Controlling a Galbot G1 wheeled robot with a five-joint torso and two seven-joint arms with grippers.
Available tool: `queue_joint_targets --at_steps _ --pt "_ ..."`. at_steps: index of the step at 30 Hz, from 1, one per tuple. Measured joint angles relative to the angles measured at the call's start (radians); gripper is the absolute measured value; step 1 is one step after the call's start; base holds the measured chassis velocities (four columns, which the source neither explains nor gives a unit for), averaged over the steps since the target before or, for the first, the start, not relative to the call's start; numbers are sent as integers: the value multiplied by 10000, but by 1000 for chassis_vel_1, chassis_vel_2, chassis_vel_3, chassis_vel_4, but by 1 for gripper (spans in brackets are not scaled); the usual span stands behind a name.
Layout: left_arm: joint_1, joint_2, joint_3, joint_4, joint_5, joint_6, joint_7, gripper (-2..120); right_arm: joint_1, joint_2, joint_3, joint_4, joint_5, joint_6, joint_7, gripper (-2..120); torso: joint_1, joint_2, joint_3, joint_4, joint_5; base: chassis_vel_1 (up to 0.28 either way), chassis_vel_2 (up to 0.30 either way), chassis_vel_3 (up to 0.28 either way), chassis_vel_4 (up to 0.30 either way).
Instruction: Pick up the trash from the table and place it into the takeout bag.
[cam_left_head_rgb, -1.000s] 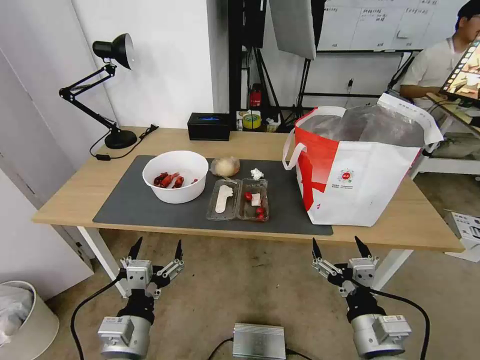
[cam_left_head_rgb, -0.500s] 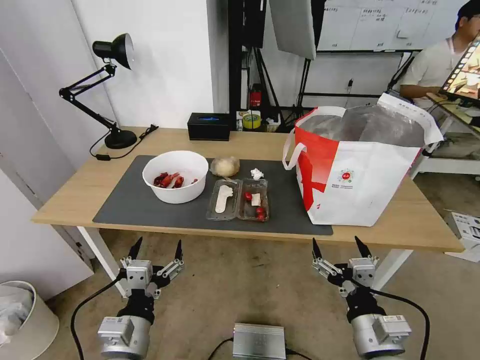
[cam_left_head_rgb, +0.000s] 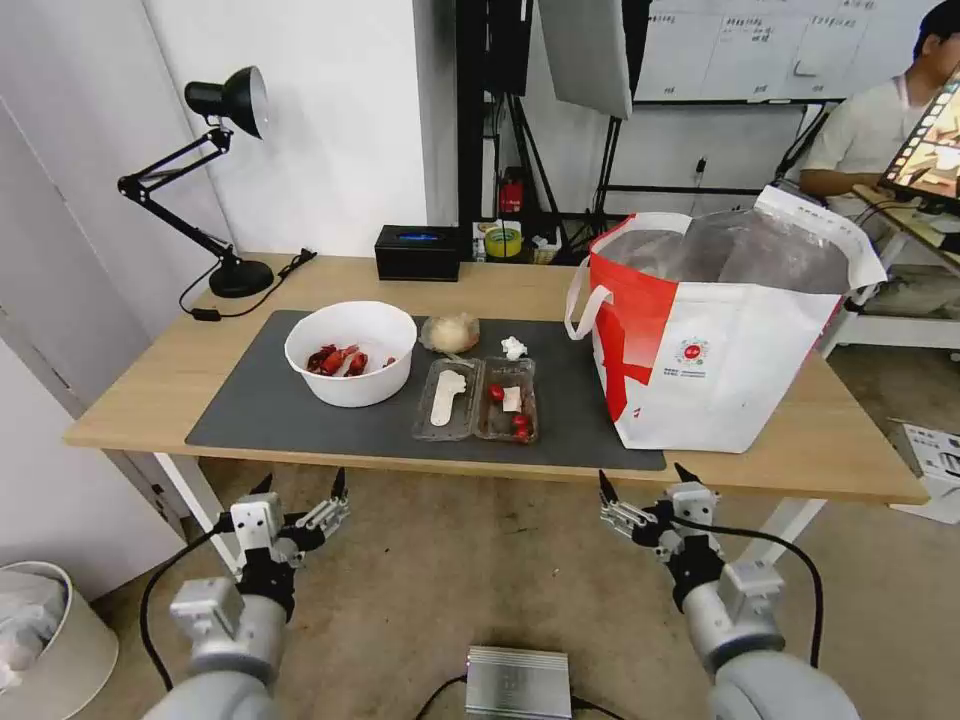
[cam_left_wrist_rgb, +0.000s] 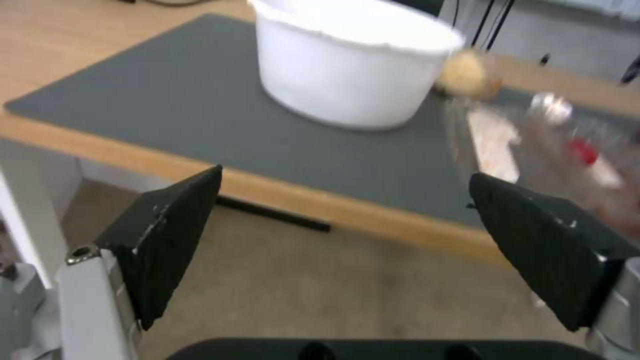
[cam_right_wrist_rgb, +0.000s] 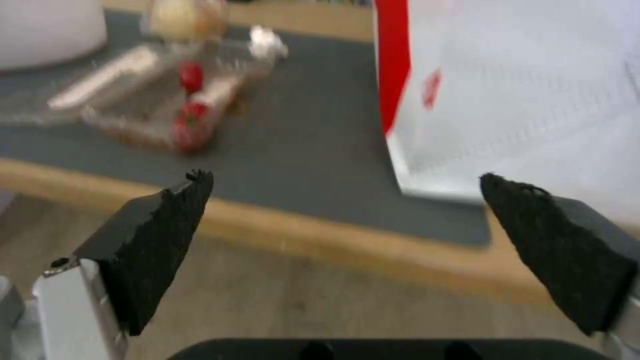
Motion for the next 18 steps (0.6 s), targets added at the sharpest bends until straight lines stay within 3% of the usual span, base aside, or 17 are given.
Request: queue_joint_targets --at_steps 18 --pt "-361 297 352 226 -1362 191 134 100 175 -157 -76 -15 95 95 70 100 0 0 0 0 0 0 0 0 0"
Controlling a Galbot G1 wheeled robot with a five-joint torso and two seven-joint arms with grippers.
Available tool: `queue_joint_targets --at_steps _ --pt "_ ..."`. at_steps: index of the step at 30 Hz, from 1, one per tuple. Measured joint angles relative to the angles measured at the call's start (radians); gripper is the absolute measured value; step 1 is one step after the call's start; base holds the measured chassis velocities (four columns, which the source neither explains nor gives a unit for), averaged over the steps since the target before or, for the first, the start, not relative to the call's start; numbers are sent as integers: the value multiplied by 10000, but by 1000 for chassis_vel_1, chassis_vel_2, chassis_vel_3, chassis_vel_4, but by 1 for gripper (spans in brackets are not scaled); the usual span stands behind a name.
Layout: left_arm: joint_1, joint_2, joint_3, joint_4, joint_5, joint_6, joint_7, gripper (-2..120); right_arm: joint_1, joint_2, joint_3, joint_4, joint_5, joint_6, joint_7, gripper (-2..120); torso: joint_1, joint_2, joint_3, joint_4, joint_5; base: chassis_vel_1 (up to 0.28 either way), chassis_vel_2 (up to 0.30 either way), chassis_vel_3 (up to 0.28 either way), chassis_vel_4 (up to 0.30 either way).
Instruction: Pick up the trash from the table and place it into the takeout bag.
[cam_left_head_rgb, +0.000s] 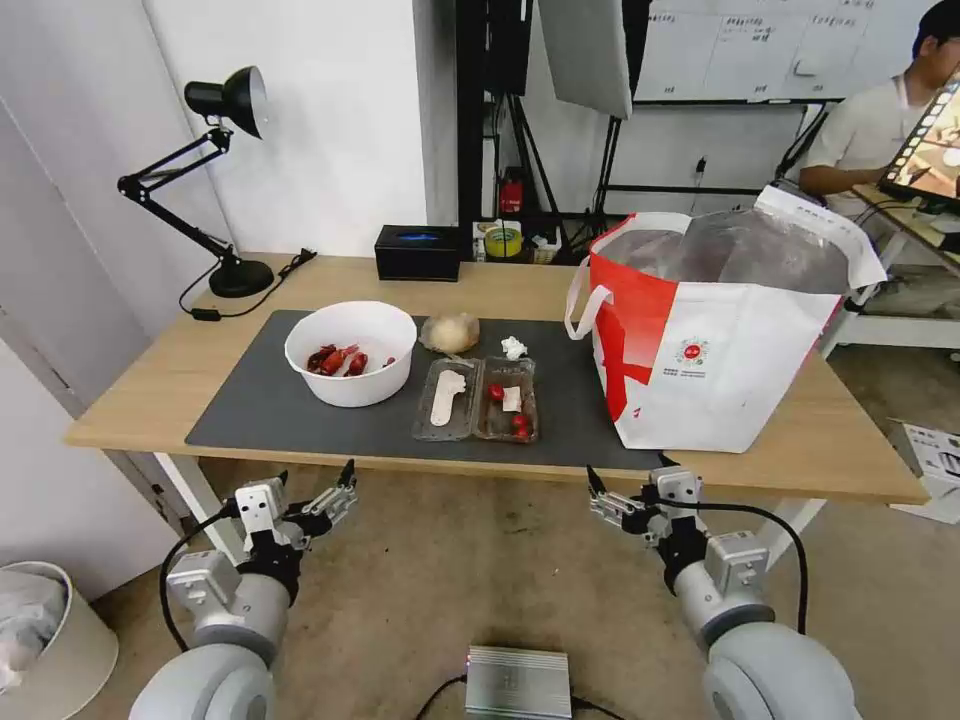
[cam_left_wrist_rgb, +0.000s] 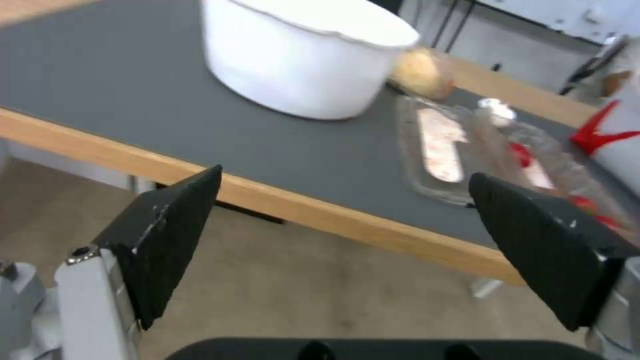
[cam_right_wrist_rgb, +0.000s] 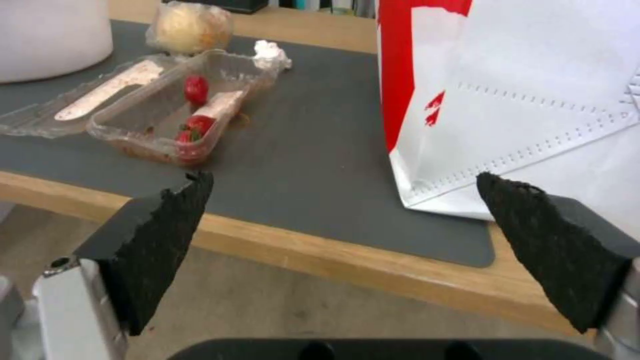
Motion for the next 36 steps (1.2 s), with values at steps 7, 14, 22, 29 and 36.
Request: queue_joint_targets --at_steps 7,14,22,29,36 --pt "-144 221 204 -68 -2019 231 -327 100 431 -265 -386 -217 34 19 5 100 -1 0 0 2 1 0 0 0 0" --pt "-300 244 365 -175 -3996 546 -1019 100 651 -431 -794 -375 61 38 8 100 -2 -1 0 2 0 0 0 0 0" --pt "-774 313 734 228 -5293 585 -1367 100 495 -423 -685 -297 61 118 10 100 -1 0 0 -1 0 0 0 0 0" --pt "-1173 384 965 445 -6117 563 -1542 100 430 -386 -638 -287 59 206 10 100 -1 0 0 0 0 0 0 0 0" --pt "-1754 426 1379 765 -6723 537 -1788 100 391 -358 -598 -283 44 212 14 100 -1 0 0 1 0 0 0 0 0"
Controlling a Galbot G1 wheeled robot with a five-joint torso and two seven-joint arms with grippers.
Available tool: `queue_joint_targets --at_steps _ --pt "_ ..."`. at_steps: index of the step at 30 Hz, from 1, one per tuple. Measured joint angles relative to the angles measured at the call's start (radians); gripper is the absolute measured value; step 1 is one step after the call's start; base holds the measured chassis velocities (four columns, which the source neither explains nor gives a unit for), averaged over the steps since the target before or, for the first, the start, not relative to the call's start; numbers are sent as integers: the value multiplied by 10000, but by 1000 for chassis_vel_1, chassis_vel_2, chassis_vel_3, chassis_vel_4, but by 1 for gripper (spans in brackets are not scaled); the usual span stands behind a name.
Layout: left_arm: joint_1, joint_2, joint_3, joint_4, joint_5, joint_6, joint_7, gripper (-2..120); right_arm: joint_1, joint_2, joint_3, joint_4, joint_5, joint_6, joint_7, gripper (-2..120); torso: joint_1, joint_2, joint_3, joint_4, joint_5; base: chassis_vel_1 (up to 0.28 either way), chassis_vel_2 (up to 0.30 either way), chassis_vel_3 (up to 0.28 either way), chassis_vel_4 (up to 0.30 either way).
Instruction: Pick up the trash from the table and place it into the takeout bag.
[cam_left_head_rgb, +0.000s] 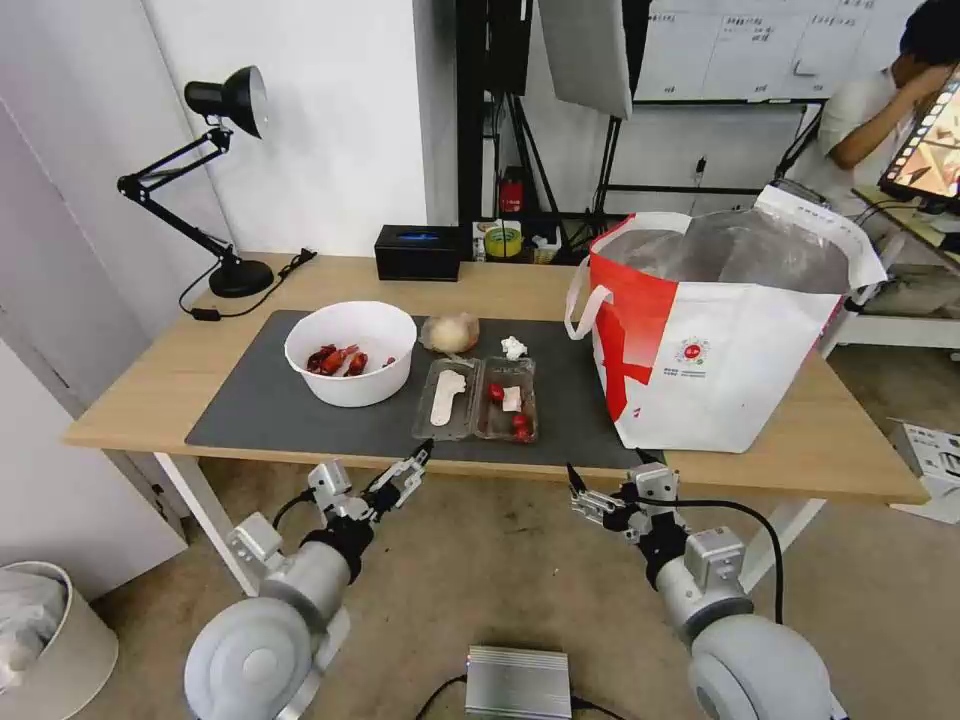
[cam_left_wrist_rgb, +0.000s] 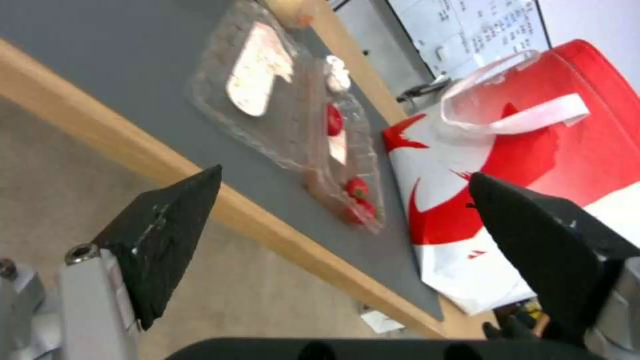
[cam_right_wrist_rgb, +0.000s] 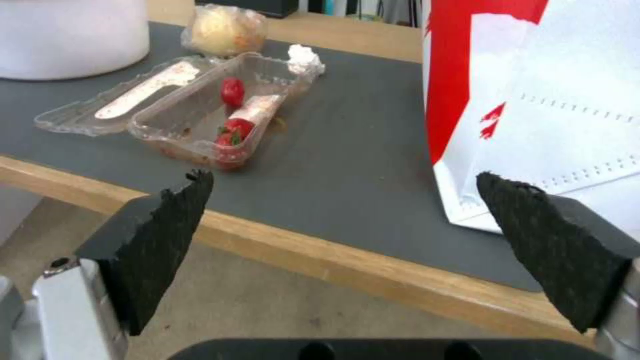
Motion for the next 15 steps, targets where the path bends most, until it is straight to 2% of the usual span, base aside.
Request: queue_joint_targets --at_steps 15 --pt "-1760 -245 1352 1511 -603 -337 -936 100 -248 -12 325 64 -37 0 14 100 1 0 0 -2 0 0 0 0 0"
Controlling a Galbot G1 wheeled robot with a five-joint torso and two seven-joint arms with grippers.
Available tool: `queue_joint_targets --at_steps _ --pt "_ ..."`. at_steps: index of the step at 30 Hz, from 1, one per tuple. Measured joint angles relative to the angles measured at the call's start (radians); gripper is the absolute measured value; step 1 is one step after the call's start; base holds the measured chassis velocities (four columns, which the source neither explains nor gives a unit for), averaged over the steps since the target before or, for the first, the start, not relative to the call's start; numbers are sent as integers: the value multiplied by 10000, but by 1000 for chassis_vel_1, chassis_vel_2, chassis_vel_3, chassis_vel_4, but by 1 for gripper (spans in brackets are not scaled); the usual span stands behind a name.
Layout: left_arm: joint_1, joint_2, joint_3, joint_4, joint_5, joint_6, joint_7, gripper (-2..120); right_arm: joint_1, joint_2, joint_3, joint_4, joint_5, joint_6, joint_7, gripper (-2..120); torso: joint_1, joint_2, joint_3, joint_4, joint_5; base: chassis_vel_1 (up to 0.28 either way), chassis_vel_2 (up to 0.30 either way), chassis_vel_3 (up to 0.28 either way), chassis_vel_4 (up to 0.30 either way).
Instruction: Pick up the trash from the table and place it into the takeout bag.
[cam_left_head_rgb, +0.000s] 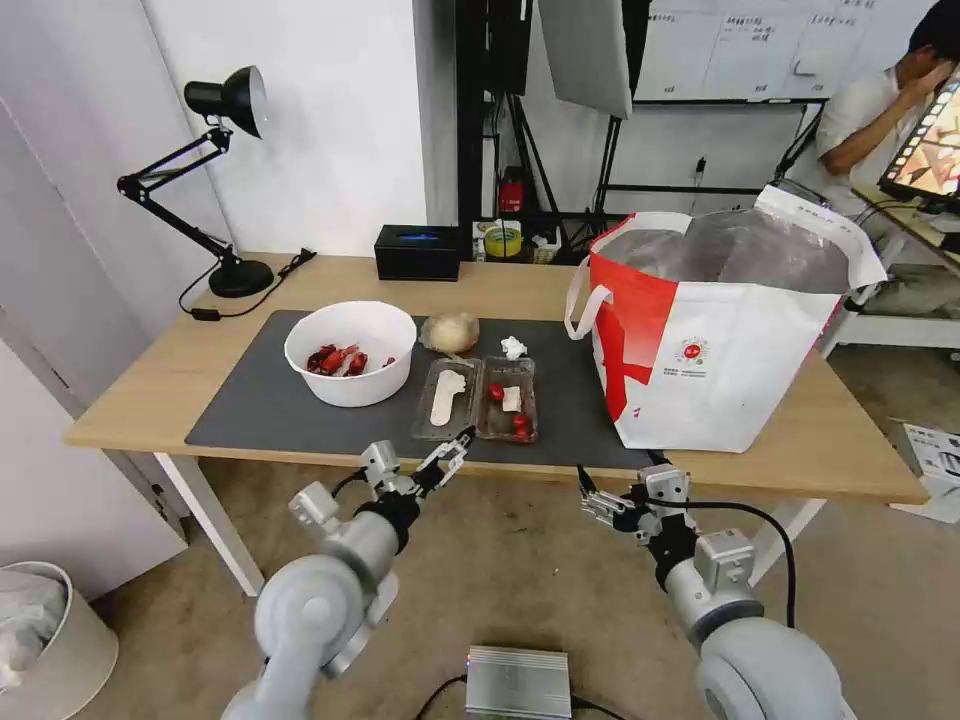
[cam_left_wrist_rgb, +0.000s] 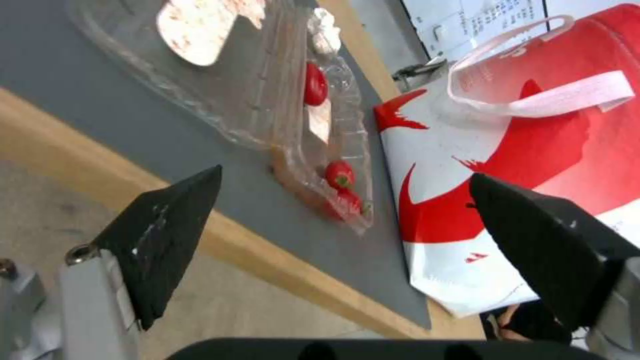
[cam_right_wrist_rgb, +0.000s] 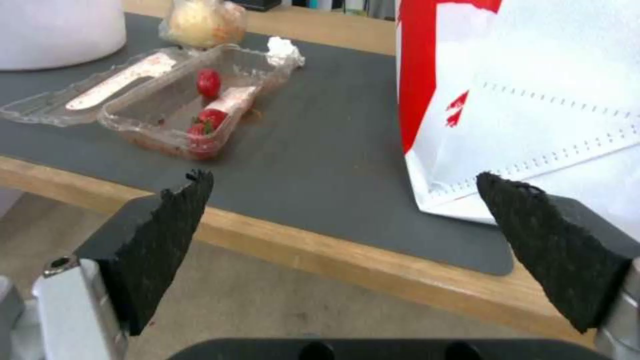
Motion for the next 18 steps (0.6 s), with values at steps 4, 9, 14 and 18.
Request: queue_joint_targets --at_steps 4,9,14,18 --pt "-280 -42 153 231 -55 -104 -165 100 -21 18 16 13 -7 3 3 100 0 0 0 1 0 0 0 0 0" --pt "-440 -61 254 415 -63 -133 -234 100 -39 27 27 15 -11 15 13 100 0 1 0 1 1 0 0 0 0" --pt "-650 -145 362 666 -61 -143 -434 100 -59 50 29 5 -16 55 28 100 0 0 0 1 0 0 0 0 0" --pt "-827 -192 404 813 -64 -184 -607 100 -54 58 31 -4 -18 70 31 100 0 0 0 1 -1 0 0 0 0"
